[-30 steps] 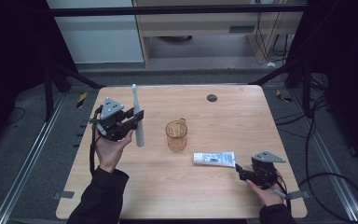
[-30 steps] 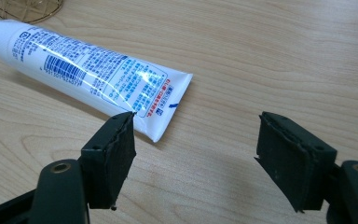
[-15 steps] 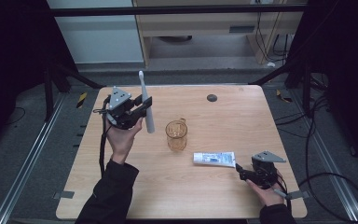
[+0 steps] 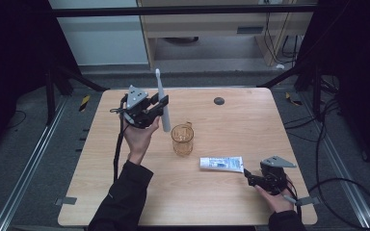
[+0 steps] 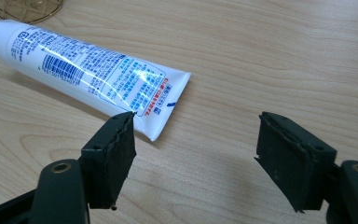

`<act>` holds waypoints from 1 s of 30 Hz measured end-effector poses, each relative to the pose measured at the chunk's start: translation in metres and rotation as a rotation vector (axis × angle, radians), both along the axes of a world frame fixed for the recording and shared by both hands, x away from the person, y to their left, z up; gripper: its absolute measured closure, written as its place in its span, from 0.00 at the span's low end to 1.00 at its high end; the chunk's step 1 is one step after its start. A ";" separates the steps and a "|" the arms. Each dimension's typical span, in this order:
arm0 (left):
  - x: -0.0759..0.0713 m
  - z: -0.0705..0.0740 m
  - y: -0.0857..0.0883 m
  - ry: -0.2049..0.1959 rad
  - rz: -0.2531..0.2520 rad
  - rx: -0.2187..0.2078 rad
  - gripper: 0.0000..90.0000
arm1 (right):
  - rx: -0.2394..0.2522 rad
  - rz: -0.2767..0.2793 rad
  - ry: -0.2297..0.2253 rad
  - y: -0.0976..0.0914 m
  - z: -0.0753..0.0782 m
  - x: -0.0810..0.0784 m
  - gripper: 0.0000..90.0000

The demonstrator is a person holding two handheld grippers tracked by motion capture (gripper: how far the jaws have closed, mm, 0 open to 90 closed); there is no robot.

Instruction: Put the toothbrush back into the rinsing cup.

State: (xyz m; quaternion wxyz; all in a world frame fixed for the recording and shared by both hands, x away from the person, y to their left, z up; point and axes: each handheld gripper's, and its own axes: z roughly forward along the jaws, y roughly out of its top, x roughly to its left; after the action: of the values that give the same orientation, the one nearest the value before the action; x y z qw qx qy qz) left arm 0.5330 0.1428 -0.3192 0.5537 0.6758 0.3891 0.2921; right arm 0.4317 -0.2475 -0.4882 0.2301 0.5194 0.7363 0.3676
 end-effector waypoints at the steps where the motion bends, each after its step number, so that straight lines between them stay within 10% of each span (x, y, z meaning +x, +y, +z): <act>1: 0.001 -0.001 -0.002 0.001 -0.007 -0.005 0.75 | 0.005 0.000 0.003 0.000 0.001 0.000 0.31; 30: 0.004 -0.060 -0.030 0.050 -0.093 0.042 0.75 | 0.004 0.003 0.007 0.000 0.000 0.000 0.31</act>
State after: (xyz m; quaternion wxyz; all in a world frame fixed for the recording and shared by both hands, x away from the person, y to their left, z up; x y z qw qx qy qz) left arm 0.5371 0.1131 -0.3791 0.5423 0.7118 0.3647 0.2573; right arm 0.4316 -0.2474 -0.4884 0.2262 0.5199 0.7372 0.3675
